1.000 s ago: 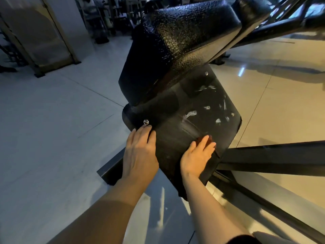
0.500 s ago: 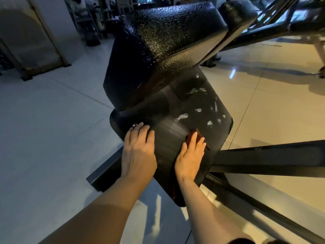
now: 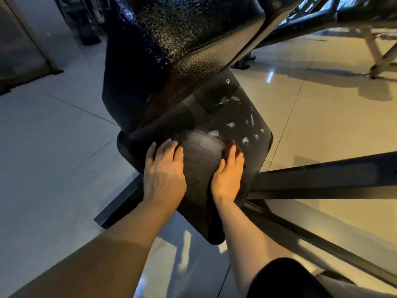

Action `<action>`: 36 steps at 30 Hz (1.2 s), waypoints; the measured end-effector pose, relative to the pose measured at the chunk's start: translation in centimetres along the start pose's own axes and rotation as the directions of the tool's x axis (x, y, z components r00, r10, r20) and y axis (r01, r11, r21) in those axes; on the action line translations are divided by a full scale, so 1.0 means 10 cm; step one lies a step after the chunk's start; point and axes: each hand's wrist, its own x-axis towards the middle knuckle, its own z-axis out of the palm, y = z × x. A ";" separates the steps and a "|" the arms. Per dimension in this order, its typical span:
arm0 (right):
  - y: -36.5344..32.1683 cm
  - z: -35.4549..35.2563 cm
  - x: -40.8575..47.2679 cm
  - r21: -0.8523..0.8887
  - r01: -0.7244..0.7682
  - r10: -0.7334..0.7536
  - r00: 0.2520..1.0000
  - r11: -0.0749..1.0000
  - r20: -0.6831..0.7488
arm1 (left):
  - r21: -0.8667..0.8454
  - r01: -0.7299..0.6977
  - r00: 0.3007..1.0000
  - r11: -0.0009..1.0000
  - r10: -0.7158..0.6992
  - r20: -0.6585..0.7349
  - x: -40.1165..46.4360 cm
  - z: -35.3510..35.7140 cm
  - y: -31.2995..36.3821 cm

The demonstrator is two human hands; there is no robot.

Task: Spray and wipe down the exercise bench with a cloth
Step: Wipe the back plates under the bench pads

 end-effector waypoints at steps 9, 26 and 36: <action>-0.62 0.22 0.09 0.127 0.503 -0.519 0.833 0.855 0.192 | -0.056 -0.022 0.998 0.998 0.025 0.051 0.19 0.02 -0.04; -0.35 0.17 0.43 0.082 0.398 -0.406 0.904 0.914 0.132 | -0.020 0.006 0.990 1.000 -0.003 0.143 0.53 0.13 0.10; -0.69 0.30 0.47 0.085 0.356 -0.362 0.929 0.931 0.072 | -0.156 0.080 0.995 0.985 -0.069 0.074 0.69 0.15 0.09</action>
